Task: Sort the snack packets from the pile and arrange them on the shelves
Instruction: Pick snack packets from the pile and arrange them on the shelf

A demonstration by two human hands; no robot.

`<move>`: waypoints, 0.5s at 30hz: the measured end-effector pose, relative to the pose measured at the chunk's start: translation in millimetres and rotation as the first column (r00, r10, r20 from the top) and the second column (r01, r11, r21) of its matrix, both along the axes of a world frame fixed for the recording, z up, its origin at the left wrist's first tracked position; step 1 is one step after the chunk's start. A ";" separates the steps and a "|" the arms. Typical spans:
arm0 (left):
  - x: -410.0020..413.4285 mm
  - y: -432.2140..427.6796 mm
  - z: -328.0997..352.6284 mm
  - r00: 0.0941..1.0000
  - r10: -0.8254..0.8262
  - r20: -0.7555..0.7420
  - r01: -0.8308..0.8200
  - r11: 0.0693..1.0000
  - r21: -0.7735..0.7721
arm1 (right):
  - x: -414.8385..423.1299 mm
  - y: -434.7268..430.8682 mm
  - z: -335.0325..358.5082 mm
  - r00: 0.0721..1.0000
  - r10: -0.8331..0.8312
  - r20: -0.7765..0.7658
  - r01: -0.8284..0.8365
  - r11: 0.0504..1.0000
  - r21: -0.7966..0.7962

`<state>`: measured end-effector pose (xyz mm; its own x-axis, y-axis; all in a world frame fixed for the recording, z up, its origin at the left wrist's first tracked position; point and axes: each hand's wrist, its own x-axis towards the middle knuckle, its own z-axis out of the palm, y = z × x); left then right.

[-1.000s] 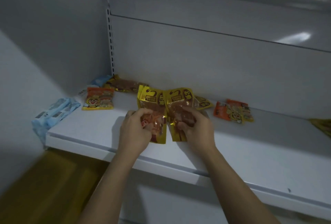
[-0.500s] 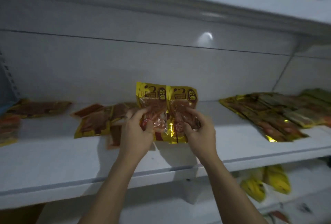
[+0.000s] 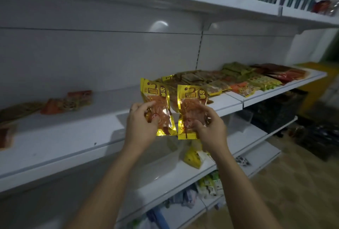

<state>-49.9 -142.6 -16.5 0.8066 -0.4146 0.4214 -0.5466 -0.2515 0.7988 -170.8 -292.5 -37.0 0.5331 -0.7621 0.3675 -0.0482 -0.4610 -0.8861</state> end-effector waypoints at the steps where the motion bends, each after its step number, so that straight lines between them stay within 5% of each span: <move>1: -7.4 -8.8 -2.6 1.000 0.001 -0.007 -0.001 1.000 0.004 | -11.2 -9.6 -2.1 1.000 -0.003 -0.001 0.003 1.000 0.009; 15: 41.2 -92.5 11.0 0.983 0.068 -0.168 -0.065 0.998 0.023 | 28.0 -114.1 34.0 0.975 0.092 -0.200 -0.107 0.992 -0.067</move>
<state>-8.8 -235.1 -5.5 0.8915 -0.3637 0.2702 -0.3859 -0.2971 0.8734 -142.8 -406.6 -3.0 0.6723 -0.6751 0.3037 -0.1682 -0.5388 -0.8255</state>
